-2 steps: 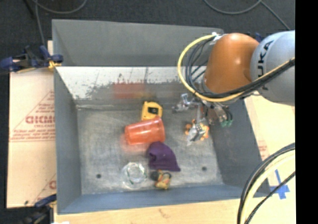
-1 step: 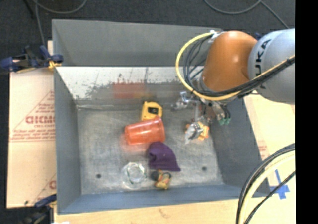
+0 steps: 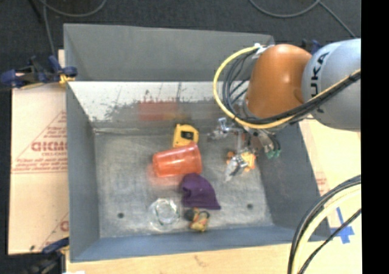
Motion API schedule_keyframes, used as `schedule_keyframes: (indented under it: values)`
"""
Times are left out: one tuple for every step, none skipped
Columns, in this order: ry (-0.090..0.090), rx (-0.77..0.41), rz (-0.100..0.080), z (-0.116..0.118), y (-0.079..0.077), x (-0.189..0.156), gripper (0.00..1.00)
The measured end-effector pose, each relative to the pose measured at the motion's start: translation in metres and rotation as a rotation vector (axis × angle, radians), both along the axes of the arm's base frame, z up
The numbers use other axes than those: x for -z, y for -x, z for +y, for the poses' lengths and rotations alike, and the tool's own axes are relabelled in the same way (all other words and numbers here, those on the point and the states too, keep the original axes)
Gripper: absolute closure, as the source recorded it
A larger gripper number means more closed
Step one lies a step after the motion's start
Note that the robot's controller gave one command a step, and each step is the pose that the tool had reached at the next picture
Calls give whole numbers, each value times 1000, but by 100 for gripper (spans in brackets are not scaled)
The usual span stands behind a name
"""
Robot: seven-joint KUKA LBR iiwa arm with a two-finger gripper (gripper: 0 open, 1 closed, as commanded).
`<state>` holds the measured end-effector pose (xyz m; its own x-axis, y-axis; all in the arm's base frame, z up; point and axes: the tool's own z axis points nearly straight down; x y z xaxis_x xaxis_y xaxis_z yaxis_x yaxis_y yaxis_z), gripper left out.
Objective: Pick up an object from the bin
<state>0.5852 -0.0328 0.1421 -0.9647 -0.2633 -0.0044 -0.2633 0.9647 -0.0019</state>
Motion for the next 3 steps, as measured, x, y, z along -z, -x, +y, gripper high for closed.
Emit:
schedule_keyframes:
  values:
    - [1,-137,9,57,80,61,100]
    - [-1,-138,-2,58,79,63,0]
    - [2,-140,17,57,82,61,100]
